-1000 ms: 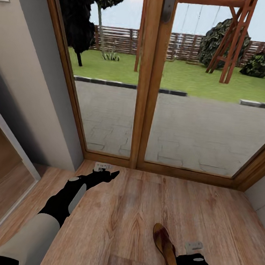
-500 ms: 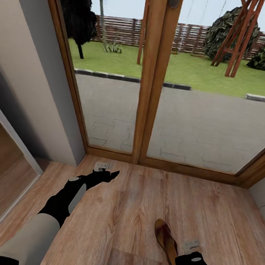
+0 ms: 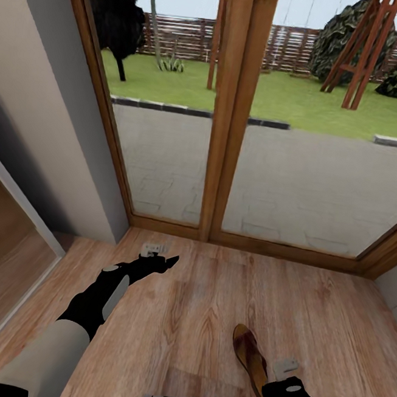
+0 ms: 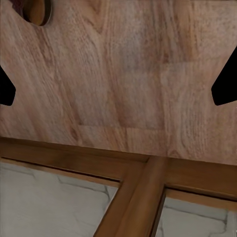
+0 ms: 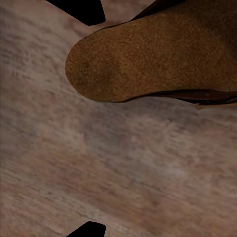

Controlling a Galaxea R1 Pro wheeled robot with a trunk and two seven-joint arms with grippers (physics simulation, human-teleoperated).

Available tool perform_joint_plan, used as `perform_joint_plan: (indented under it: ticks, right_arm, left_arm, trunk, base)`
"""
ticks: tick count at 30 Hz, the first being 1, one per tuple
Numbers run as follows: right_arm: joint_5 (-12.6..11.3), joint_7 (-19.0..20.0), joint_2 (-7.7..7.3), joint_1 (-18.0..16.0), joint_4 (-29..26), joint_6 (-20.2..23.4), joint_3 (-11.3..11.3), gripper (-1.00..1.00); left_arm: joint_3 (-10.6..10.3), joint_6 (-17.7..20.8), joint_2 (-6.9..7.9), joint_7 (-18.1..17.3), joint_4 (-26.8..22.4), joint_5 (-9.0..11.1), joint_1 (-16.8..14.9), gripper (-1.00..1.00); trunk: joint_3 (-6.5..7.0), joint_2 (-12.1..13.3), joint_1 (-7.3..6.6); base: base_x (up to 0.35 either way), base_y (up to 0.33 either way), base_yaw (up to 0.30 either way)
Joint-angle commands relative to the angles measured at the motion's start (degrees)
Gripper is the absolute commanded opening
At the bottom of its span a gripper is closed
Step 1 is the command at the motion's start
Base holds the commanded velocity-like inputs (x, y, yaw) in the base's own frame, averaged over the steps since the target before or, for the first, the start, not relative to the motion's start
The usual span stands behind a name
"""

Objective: Pick up the two gym shoes and the two sandals from the corridor floor and place them onto the hallstand (shoe rack) in the corridor, making sure they are on the rack and not on the floor. Arrange them so the two gym shoes are next to each other and the two sandals are next to each other.

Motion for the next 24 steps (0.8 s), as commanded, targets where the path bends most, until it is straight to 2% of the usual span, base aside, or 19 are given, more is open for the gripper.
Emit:
perform_joint_plan:
  ticks: [1,24]
  right_arm:
    - [0.6,-0.1,0.01,0.0,-0.1,0.3,-0.4,1.00]
    - [0.6,-0.5,0.05,0.0,-0.1,0.3,-0.3,1.00]
  left_arm:
    - [0.0,0.6,0.00,0.0,-0.1,0.6,0.0,1.00]
    - [0.0,0.6,0.00,0.0,-0.1,0.6,0.0,1.00]
  trunk:
    - [-0.10,0.0,-0.01]
    - [-0.21,0.0,-0.01]
  base:
    - [0.000,0.000,0.038]
    - [0.000,0.000,0.003]
